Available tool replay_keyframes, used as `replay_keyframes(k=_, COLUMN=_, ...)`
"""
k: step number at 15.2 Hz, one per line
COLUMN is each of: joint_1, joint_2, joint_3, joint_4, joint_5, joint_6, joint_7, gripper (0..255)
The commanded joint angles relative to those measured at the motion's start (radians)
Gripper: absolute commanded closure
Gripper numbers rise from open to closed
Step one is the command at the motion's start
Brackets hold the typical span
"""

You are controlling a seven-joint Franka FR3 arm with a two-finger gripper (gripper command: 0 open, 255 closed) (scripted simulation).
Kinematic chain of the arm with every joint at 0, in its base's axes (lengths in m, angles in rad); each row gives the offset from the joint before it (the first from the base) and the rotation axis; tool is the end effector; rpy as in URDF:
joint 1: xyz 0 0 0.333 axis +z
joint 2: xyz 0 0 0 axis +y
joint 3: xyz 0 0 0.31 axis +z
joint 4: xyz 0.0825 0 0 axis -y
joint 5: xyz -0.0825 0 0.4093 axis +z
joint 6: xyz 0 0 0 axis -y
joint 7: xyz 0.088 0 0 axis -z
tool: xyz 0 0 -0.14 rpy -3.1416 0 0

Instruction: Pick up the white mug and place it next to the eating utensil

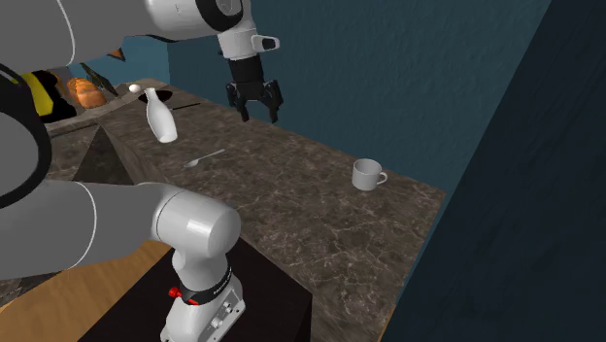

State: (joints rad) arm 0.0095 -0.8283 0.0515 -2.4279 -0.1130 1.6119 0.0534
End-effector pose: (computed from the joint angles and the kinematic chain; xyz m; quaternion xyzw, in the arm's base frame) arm 0.3288 0.0069 0.5362 0.9971 -0.0024 0.0094 0.0750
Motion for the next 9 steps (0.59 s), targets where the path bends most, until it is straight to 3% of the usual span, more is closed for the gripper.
replay_keyframes(k=1, joint_1=0.000, joint_2=0.000, joint_3=0.000, joint_4=0.000, joint_5=0.000, joint_6=0.000, joint_7=0.000, gripper=0)
replay_keyframes(k=9, joint_1=-0.046, joint_2=0.220, joint_3=-0.119, joint_4=0.001, joint_5=-0.052, joint_6=0.228, joint_7=-0.086, gripper=0)
